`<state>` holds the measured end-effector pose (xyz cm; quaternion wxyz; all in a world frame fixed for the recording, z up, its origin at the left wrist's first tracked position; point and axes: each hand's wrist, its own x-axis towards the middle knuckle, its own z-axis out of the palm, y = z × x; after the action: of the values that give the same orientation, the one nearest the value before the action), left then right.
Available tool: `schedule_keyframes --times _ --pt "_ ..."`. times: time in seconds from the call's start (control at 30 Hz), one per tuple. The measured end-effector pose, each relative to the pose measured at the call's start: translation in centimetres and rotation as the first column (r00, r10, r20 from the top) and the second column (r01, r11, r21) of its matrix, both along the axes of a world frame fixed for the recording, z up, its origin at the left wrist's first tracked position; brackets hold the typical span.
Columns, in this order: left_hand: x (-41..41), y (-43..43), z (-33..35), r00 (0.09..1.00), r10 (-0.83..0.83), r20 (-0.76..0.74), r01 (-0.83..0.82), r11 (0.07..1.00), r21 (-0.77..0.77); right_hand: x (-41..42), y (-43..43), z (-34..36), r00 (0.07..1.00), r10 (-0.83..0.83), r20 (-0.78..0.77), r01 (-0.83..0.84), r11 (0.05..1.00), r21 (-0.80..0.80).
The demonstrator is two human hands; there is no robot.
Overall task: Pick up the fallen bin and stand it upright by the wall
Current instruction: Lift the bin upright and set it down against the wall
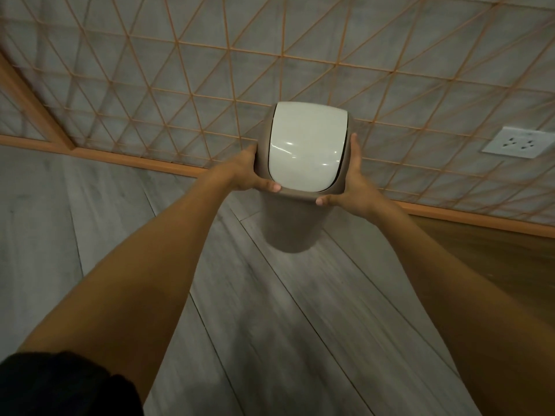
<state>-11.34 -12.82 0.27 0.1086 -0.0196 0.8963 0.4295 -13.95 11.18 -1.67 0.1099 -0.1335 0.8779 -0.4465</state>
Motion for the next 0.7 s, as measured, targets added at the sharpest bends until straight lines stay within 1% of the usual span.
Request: schedule_keyframes --times 0.2,0.33,0.53,0.7 --pt "-1.0 0.3 0.1 1.0 -0.004 -0.014 0.004 1.0 0.024 -1.2 0.0 -0.1 1.0 0.017 -0.007 -0.017 1.0 -0.024" --pt "-1.1 0.4 0.0 1.0 0.004 -0.028 -0.002 0.997 0.075 -1.9 -0.1 -0.1 1.0 0.017 -0.018 -0.017 1.0 0.011" --pt "-1.0 0.3 0.0 0.999 -0.006 -0.035 0.009 0.997 0.077 -2.0 0.0 0.0 0.999 0.041 -0.006 -0.041 0.999 0.008" --pt "-0.4 0.5 -0.3 0.997 0.005 -0.075 0.002 0.996 0.086 -1.9 0.0 0.1 0.999 0.049 -0.002 -0.049 0.998 0.046"
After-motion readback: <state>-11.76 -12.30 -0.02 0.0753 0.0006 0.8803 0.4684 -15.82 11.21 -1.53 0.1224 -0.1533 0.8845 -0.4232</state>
